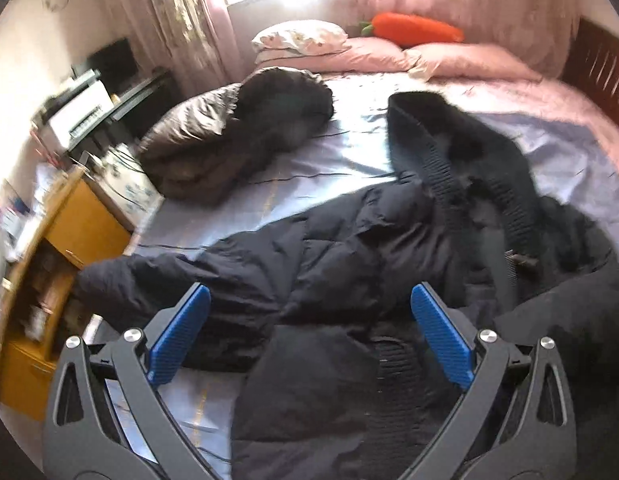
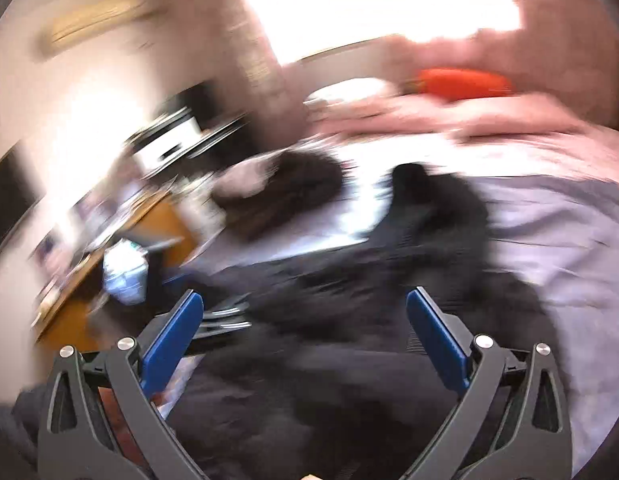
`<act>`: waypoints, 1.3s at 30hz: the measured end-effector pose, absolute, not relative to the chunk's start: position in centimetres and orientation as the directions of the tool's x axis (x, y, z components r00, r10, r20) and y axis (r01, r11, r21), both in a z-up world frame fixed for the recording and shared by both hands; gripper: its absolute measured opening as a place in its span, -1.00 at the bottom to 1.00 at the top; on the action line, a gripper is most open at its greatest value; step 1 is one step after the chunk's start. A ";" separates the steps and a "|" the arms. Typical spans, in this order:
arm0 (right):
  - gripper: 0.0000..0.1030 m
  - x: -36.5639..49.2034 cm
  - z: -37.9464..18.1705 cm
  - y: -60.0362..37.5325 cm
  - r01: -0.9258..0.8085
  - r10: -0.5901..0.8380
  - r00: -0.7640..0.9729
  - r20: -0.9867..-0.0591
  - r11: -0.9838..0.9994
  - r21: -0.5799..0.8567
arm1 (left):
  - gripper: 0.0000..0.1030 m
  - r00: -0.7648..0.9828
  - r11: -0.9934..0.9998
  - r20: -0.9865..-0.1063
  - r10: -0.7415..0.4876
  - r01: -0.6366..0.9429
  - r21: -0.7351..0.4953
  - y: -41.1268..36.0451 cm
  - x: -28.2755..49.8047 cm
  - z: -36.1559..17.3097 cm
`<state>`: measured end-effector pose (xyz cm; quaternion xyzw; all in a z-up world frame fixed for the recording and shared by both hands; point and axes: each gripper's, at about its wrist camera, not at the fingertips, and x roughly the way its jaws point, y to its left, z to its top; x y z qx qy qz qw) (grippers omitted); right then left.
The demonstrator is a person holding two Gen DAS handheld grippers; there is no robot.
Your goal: Fold large clothes
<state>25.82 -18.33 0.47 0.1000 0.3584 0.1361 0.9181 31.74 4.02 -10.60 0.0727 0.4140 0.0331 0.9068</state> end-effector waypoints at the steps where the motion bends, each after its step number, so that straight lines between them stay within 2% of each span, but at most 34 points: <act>1: 0.96 25.7 -0.9 -20.3 -0.096 0.245 0.696 -0.675 0.963 0.251 | 0.96 0.648 0.995 -0.760 0.053 0.028 0.093 3.8 31.5 -10.4; 2: 0.92 25.5 -2.3 -21.6 -0.037 0.217 0.677 -0.703 0.964 0.262 | 0.96 0.640 0.997 -0.768 0.001 0.055 0.047 3.3 31.4 -10.4; 5: 0.50 25.8 -6.9 -26.4 0.111 0.224 0.607 -0.763 0.926 0.361 | 0.96 0.596 0.968 -0.768 -0.235 0.217 -0.127 -1.0 30.0 -10.3; 6: 0.28 26.3 -8.3 -27.1 0.140 0.258 0.564 -0.785 0.907 0.398 | 0.96 0.575 0.941 -0.763 -0.297 0.310 -0.133 -4.0 29.3 -10.5; 7: 0.07 26.6 -9.4 -27.6 0.165 0.273 0.542 -0.795 0.893 0.420 | 0.96 0.564 0.928 -0.767 -0.307 0.356 -0.110 -6.2 28.8 -10.9; 8: 0.05 27.1 -10.1 -26.8 0.188 0.235 0.536 -0.811 0.904 0.385 | 0.96 0.555 0.918 -0.775 -0.304 0.389 -0.081 -8.2 28.5 -11.4; 10: 0.05 27.8 -11.2 -25.5 0.186 0.136 0.507 -0.851 0.947 0.262 | 0.96 0.514 0.898 -0.811 -0.279 0.439 -0.031 -11.9 28.7 -13.9; 12: 0.05 28.1 -13.1 -25.2 0.179 0.088 0.450 -0.889 0.966 0.186 | 0.90 0.441 0.909 -0.877 -0.189 0.418 0.014 -13.3 30.2 -17.5; 15: 0.06 29.5 -19.0 -25.0 0.138 0.073 0.368 -0.927 0.982 0.132 | 0.95 0.286 0.936 -0.944 -0.163 0.347 -0.056 -11.5 33.3 -23.9; 18: 0.08 29.4 -21.5 -23.3 0.022 0.002 0.407 -0.913 1.000 0.012 | 0.96 0.287 0.934 -0.947 -0.146 0.355 -0.036 -10.8 34.0 -25.7; 20: 0.08 29.6 -20.2 -23.5 0.005 0.032 0.404 -0.914 0.999 0.037 | 0.96 0.300 0.932 -0.948 -0.108 0.362 0.008 -11.3 33.8 -26.1; 22: 0.08 28.9 -16.7 -25.5 0.054 0.136 0.452 -0.881 0.982 0.180 | 0.96 0.311 0.927 -0.946 -0.093 0.374 0.032 -11.2 33.6 -26.2; 23: 0.08 28.4 -15.3 -26.1 0.070 0.146 0.472 -0.869 0.977 0.203 | 0.96 0.311 0.927 -0.945 -0.099 0.375 0.026 -10.9 33.6 -26.1; 25: 0.09 26.8 -13.0 -27.0 0.075 0.116 0.477 -0.871 0.982 0.172 | 0.96 0.302 0.929 -0.947 -0.110 0.370 0.010 -10.4 33.7 -26.0; 28: 0.12 25.8 -14.6 -27.6 0.082 0.072 0.406 -0.911 0.990 0.115 | 0.96 0.302 0.932 -0.947 -0.106 0.363 0.011 -10.0 33.8 -26.2; 31: 0.19 25.5 -22.0 -28.5 0.113 0.027 0.253 -0.967 0.992 0.058 | 0.96 0.309 0.933 -0.947 -0.086 0.358 0.032 -11.1 33.6 -26.3; 33: 0.26 25.4 -23.3 -29.0 0.111 0.051 0.275 -0.960 0.990 0.084 | 0.96 0.313 0.931 -0.947 -0.074 0.362 0.047 -11.5 33.7 -26.6; 36: 0.27 25.1 -20.8 -29.2 0.121 0.045 0.300 -0.953 0.989 0.085 | 0.96 0.305 0.938 -0.946 -0.104 0.346 0.008 -11.1 34.0 -25.4; 38: 0.39 24.0 -17.9 -28.8 0.102 0.048 0.385 -0.922 0.990 0.094 | 0.96 0.383 0.952 -0.913 -0.138 0.305 -0.016 -8.9 34.1 -22.1; 39: 0.54 23.5 -16.4 -28.5 0.084 0.057 0.422 -0.905 0.991 0.102 | 0.96 0.467 0.963 -0.872 -0.147 0.268 -0.019 -6.5 34.0 -19.0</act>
